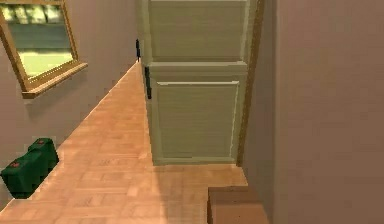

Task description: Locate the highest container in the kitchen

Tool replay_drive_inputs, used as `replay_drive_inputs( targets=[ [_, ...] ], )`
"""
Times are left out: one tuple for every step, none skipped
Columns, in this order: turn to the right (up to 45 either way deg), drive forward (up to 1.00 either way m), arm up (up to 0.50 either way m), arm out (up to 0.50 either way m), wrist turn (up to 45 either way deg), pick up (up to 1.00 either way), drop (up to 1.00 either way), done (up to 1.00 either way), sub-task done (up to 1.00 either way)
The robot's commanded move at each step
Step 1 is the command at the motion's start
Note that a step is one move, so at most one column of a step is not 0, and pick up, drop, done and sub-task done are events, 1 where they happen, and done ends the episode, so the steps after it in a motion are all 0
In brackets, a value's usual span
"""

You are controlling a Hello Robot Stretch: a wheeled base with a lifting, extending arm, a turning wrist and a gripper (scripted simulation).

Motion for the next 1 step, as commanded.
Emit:
replay_drive_inputs(
  targets=[
    [-27.0,0.00,0.00,0.00,0.0,0.00,0.00,0.00,0.00]
  ],
)
